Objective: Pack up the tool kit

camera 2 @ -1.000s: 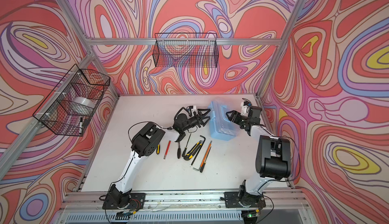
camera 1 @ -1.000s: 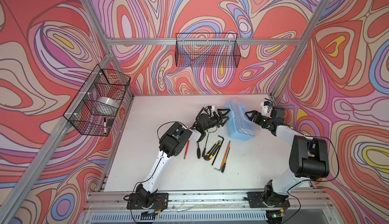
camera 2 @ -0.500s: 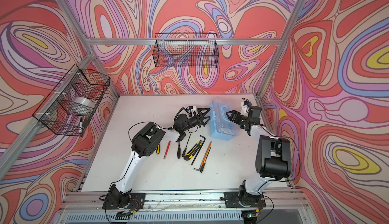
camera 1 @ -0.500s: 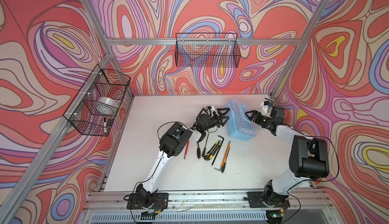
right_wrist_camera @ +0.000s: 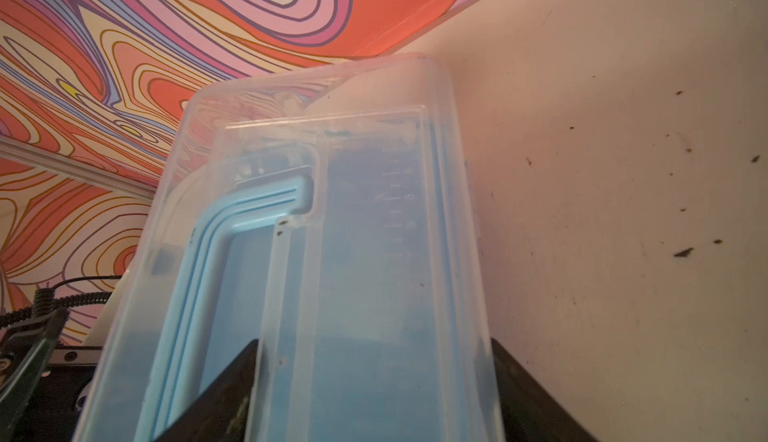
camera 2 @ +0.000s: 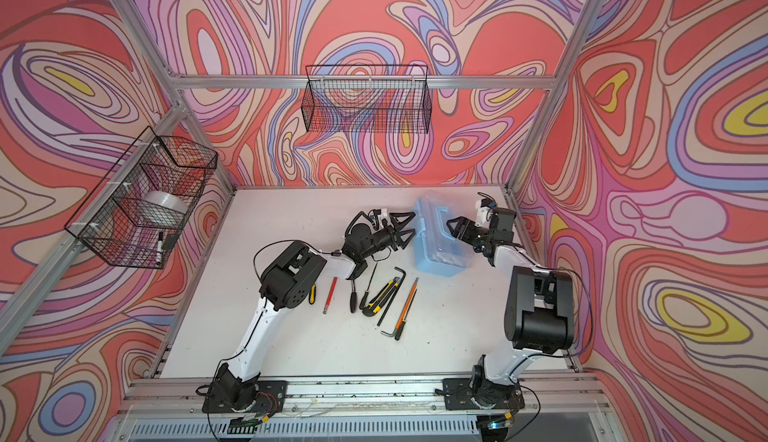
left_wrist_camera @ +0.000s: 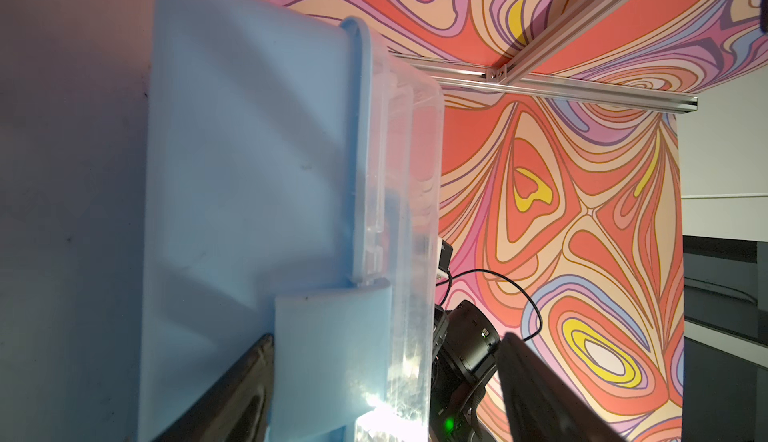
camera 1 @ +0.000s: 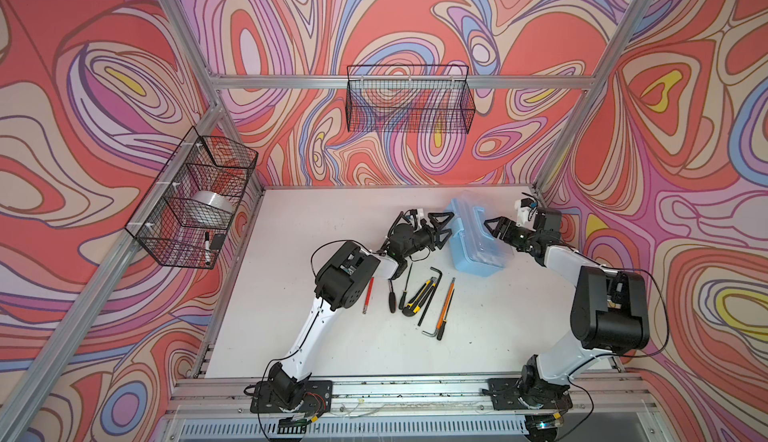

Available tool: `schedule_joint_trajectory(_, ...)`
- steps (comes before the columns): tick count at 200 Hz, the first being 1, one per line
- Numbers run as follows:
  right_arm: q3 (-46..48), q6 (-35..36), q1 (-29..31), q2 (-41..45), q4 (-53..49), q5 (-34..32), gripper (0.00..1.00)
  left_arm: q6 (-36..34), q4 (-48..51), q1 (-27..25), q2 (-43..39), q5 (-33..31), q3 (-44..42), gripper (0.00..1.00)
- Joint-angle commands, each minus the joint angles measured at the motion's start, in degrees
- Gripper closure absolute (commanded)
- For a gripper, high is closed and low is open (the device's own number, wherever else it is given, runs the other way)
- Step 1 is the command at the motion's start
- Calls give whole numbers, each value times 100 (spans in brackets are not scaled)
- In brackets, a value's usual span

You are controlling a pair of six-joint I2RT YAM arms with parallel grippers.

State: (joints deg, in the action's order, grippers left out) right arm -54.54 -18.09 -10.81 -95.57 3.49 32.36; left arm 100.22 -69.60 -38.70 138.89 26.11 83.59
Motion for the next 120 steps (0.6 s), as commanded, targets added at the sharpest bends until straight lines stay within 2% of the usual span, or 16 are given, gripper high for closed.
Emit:
schedule_joint_trajectory(1,278,332,191,-462,-1300,-379,38,225,-865,-270,-393,231,378,17)
schedule_joint_trajectory(120,213,419,128,-543,-1385,-390,43,204,-886,-269,-702,110,215,16)
